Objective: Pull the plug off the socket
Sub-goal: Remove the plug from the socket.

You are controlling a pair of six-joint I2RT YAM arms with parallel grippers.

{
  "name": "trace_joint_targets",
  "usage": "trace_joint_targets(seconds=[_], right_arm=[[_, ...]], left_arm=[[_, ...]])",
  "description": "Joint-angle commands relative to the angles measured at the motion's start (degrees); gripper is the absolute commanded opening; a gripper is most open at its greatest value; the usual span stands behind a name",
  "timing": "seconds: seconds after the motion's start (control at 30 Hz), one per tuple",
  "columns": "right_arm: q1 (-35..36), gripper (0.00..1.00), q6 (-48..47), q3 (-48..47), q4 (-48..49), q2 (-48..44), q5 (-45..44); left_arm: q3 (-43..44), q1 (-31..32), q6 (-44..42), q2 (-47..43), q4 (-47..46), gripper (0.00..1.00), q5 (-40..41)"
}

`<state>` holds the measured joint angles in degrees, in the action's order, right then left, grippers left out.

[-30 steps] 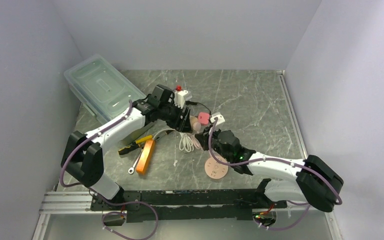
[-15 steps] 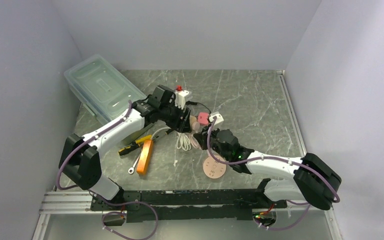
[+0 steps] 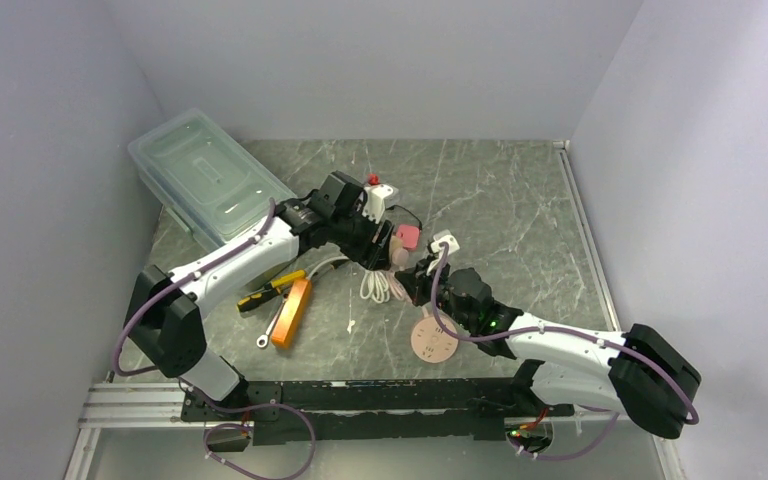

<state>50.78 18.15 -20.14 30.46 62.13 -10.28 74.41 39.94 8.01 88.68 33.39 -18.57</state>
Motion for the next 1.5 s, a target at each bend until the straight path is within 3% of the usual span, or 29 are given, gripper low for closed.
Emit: trace_joint_targets(seconds=[0.0, 0.3, 0.6, 0.93, 1.07, 1.23, 1.47], right_arm=[[-0.6, 0.0, -0.4, 0.4, 4.4, -3.2, -2.4], [-0.5, 0.0, -0.5, 0.7, 4.4, -3.5, -2.4], [-0.6, 0.0, 1.7, -3.4, 0.7, 4.7, -4.3], [-0.6, 0.0, 4.2, -9.3, -2.7, 15.0, -2.5], [-0.6, 0.0, 4.0, -9.2, -2.3, 14.7, -2.6], [-0.6, 0.0, 2.9, -7.0, -0.4, 10.6, -2.9], [-0.6, 0.0, 1.2, -2.6, 2.7, 2.6, -3.2]], left_arm=[[2.2, -2.4, -5.2, 1.2, 3.4, 0.0, 21.7], [2.6, -1.9, -4.4, 1.3, 4.2, 0.0, 23.2], [-0.7, -8.6, 1.1, -3.7, -5.7, 0.0, -8.9], [-3.6, -12.0, 6.0, -6.9, -13.1, 0.0, -22.7], [-2.5, -12.1, 3.6, -6.4, -10.1, 0.0, -17.1], [-0.2, -11.5, -0.6, -4.9, -3.0, 0.0, -2.3], [2.5, -5.9, -4.9, 0.0, 3.7, 0.0, 15.6]])
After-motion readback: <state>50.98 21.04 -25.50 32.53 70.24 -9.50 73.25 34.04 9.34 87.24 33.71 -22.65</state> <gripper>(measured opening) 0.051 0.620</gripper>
